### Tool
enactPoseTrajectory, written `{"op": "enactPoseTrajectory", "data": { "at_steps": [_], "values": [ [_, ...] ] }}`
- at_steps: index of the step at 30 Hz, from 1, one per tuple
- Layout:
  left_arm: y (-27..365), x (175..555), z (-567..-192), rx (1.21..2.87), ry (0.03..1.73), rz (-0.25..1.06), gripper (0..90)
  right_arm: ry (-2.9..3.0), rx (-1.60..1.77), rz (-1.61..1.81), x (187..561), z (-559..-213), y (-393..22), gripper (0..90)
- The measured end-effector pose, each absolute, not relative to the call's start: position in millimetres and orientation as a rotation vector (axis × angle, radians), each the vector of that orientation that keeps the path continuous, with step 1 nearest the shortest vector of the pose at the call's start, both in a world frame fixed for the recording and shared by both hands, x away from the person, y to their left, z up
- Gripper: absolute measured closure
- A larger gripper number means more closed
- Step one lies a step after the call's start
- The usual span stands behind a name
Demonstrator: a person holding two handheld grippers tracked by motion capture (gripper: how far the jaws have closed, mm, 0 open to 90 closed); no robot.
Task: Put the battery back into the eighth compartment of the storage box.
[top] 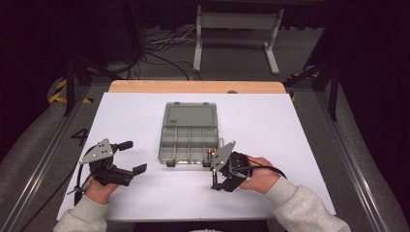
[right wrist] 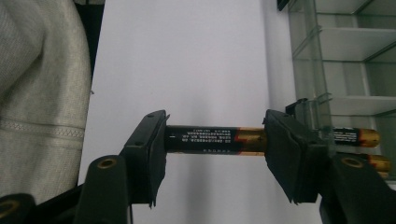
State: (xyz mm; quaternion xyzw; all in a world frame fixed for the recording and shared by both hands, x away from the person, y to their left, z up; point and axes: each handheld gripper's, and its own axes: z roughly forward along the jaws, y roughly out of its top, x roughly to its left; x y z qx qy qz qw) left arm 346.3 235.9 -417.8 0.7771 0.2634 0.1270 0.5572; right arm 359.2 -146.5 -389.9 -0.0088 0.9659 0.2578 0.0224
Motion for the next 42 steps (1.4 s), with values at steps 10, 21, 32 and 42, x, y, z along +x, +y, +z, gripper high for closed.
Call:
{"op": "enactPoseTrajectory", "data": {
  "at_steps": [10,21,32,42],
  "values": [
    [236,346,-418,1.833,0.622,0.301,2.2,2.966,-0.04,0.819,368,-373,-148,41.6],
    [237,346,-418,1.833,0.624,0.3,2.1,2.933,-0.043,0.828,377,-352,-150,41.6],
    [237,347,-418,1.828,0.625,0.302,2.1,2.929,-0.024,0.835,397,-348,-148,41.6],
    [237,347,-418,1.826,0.626,0.303,2.2,2.921,-0.009,0.828,417,-344,-145,41.6]
  ]
}}
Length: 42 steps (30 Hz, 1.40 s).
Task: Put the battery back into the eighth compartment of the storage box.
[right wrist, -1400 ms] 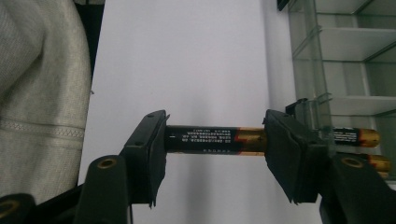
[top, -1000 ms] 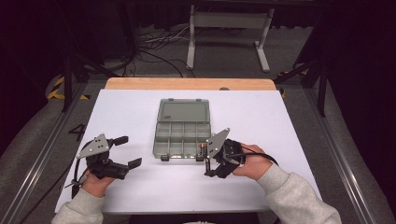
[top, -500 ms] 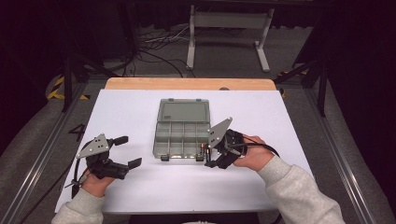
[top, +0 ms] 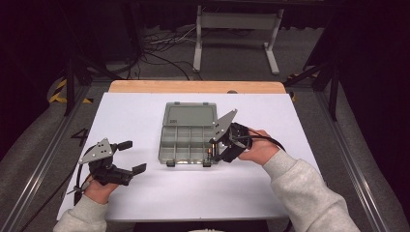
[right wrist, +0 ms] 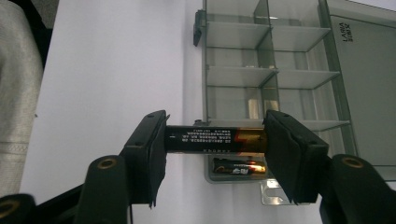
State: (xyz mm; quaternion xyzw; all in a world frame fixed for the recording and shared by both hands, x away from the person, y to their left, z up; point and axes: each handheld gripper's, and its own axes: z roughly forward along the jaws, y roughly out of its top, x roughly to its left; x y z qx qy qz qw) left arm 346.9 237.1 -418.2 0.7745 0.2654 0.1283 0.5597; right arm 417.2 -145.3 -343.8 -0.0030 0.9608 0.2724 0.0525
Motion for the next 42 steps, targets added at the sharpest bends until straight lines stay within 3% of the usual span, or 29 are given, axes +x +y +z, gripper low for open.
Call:
{"op": "enactPoseTrajectory", "data": {
  "at_steps": [27,42],
  "values": [
    [237,347,-418,1.832,0.624,0.3,2.2,2.931,0.08,0.845,466,-353,-146,41.6],
    [237,347,-418,1.83,0.624,0.299,2.2,2.962,0.08,0.819,472,-369,-141,41.5]
  ]
}}
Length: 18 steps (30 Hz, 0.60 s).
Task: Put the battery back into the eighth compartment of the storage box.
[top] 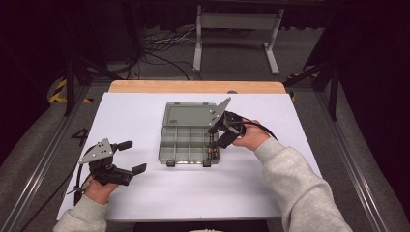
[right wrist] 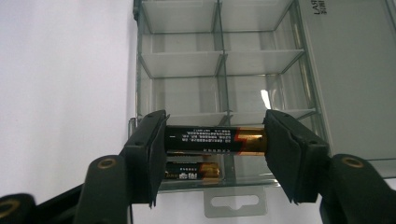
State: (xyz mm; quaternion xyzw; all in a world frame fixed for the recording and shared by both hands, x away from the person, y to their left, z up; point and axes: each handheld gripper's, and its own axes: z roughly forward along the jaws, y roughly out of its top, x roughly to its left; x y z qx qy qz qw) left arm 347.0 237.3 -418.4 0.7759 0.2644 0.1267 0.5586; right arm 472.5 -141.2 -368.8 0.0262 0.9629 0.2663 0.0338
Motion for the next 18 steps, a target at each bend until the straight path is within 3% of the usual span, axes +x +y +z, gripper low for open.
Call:
{"op": "enactPoseTrajectory", "data": {
  "at_steps": [18],
  "values": [
    [237,347,-419,1.827,0.625,0.298,2.2,3.019,0.068,0.743,470,-389,-137,41.5]
  ]
}}
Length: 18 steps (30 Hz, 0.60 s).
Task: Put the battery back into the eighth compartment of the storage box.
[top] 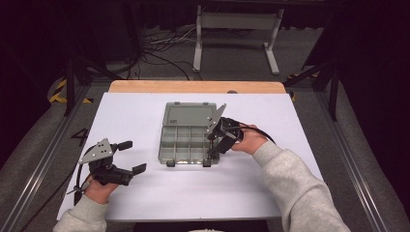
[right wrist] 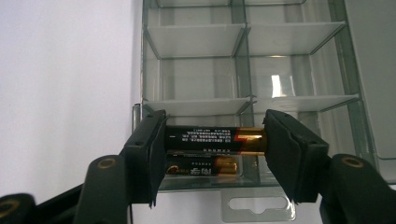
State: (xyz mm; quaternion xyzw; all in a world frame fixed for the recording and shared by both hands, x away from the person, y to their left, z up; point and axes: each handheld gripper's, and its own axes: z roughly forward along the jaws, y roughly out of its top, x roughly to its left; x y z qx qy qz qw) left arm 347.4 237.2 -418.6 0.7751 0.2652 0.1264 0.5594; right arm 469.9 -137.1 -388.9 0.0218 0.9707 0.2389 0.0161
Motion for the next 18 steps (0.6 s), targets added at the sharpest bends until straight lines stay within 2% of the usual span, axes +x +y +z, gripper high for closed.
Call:
{"op": "enactPoseTrajectory", "data": {
  "at_steps": [18],
  "values": [
    [237.3,347.2,-418.4,1.827,0.624,0.298,2.2,3.039,0.042,0.705,467.5,-393.3,-134.5,41.5]
  ]
}}
